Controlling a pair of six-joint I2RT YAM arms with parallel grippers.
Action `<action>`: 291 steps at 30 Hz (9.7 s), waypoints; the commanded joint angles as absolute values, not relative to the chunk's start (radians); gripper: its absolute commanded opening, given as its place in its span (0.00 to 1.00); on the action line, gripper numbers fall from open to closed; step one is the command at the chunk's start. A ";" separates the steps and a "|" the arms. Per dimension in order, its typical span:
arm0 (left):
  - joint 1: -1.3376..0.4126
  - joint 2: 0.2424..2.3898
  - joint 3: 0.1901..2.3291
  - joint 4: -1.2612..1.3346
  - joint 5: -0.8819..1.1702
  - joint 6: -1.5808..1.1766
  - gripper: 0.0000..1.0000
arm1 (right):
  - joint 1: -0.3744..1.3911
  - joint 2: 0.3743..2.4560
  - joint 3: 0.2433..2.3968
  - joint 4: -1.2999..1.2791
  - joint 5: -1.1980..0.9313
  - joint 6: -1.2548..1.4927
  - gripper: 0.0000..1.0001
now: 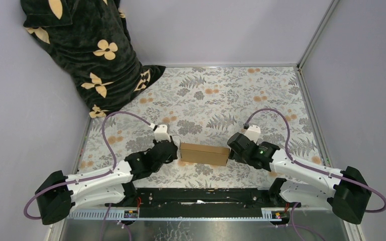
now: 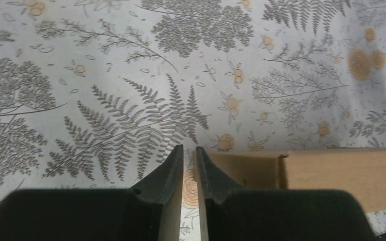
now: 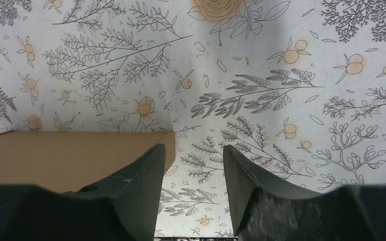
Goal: Fold the paper box
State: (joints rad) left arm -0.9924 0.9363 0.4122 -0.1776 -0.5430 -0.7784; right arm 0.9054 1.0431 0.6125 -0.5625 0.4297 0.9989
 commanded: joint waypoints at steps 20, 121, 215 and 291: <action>-0.980 1.015 0.332 0.120 -0.445 -0.668 0.18 | 0.965 1.158 0.727 -0.513 0.549 0.979 0.56; -1.509 1.010 0.235 -0.369 -0.307 -1.369 0.58 | 1.365 1.169 0.694 -0.647 0.506 1.089 0.77; -0.801 1.546 0.725 0.007 -0.261 -0.567 0.86 | 0.700 1.547 0.824 -0.143 0.237 0.479 0.80; -0.114 1.322 0.203 1.075 -0.311 -0.098 0.99 | 0.176 1.588 0.092 1.573 0.356 -0.104 1.00</action>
